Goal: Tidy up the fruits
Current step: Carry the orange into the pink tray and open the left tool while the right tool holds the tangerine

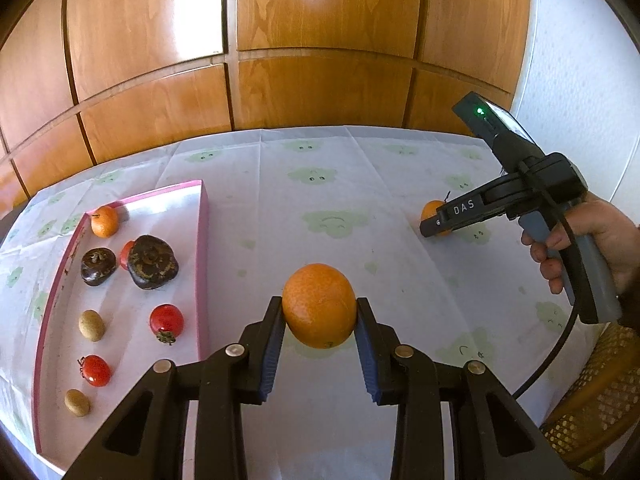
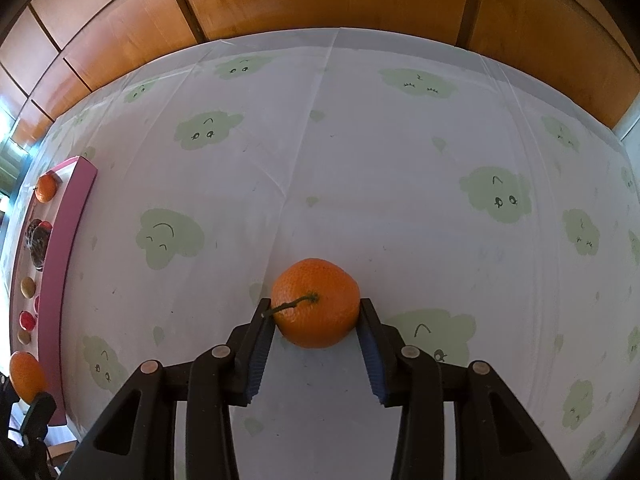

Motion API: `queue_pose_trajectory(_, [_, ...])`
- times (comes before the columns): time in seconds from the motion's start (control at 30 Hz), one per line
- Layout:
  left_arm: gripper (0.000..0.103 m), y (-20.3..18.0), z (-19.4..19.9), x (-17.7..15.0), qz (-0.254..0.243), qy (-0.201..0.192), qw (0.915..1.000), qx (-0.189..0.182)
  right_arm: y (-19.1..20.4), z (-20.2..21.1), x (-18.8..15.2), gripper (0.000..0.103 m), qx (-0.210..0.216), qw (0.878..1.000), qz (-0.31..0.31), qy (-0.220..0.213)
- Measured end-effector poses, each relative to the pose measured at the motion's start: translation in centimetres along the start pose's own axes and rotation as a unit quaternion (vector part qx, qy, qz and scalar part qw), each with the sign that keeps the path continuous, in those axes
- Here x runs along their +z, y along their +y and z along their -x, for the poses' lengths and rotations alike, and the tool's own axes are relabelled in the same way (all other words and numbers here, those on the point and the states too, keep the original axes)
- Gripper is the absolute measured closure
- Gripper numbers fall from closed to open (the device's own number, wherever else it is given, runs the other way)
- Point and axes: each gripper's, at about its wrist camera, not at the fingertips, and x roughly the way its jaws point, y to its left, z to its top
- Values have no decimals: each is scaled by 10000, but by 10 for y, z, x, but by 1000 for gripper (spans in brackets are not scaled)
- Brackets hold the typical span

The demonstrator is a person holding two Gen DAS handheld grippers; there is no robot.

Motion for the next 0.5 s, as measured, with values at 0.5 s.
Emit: queue_pose_trajectory(0.5, [68, 57, 19, 5, 684, -80, 9974, 217, 11, 12, -3, 63, -182, 9988, 348, -292])
